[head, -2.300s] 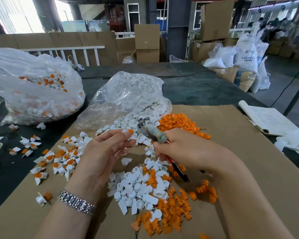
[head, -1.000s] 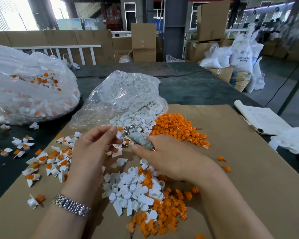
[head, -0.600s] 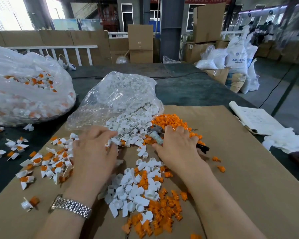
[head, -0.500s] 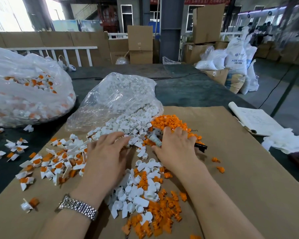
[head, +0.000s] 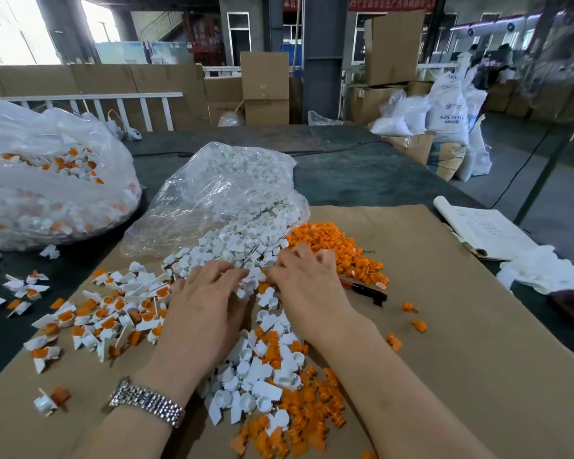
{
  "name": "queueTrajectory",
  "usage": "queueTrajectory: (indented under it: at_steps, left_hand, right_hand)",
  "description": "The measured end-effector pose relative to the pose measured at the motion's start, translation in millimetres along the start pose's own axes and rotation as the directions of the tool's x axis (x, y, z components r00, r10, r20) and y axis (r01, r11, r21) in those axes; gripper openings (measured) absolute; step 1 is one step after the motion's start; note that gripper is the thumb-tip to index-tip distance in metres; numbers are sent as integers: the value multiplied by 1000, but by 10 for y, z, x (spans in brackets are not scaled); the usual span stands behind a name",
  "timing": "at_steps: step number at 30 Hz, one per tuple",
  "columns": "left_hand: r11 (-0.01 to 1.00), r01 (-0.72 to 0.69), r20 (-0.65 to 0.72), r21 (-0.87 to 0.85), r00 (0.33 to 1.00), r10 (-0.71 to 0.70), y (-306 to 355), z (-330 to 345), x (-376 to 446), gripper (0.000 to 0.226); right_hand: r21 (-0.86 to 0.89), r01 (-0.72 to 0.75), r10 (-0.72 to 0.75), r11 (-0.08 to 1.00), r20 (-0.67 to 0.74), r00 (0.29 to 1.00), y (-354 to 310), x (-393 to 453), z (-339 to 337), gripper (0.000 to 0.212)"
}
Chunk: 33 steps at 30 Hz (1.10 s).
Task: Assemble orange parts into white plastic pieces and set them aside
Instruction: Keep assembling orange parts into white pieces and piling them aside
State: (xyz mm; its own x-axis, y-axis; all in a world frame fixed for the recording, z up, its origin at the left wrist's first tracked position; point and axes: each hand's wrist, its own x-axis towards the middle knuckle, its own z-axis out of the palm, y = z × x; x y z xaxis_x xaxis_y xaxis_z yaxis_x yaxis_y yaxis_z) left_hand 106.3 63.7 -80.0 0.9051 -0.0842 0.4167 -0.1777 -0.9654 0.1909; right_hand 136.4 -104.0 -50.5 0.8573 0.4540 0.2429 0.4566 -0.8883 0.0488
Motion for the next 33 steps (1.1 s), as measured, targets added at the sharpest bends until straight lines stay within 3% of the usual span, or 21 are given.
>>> queueTrajectory:
  at_steps: [5, 9, 14, 17, 21, 25, 31, 33]
  left_hand:
    - [999, -50, 29, -16, 998, 50, 23, -8, -18, 29]
    - [1000, -21, -11, -18, 1000, 21, 26, -4, -19, 26]
    - [999, -30, 24, -18, 999, 30, 16, -11, -14, 22]
    - [998, -7, 31, -63, 999, 9, 11, -44, -7, 15]
    - [996, 27, 60, -82, 998, -22, 19, -95, -9, 27]
    - [992, 52, 58, -119, 997, -45, 20, -158, -16, 26]
    - [894, 159, 13, -418, 986, -169, -13, -219, 2, 19]
    - [833, 219, 46, -508, 973, -227, -18, -228, 6, 18]
  right_hand:
    - [57, 28, -29, 998, 15, 999, -36, 18, 58, 24]
    - [159, 29, -40, 987, 61, 997, -40, 29, 155, 30]
    - [189, 12, -13, 982, 5, 1000, -33, 63, 149, 12]
    - [286, -32, 28, 958, 16, 999, 1, 59, 167, 19]
    - [343, -68, 52, 937, 57, 997, 66, 52, 155, 35]
    - [341, -53, 48, 939, 22, 999, 79, 68, 118, 36]
    - [193, 6, -7, 981, 7, 1000, 40, 123, 173, 51]
    - [167, 27, -29, 986, 10, 1000, 11, 127, 198, 45]
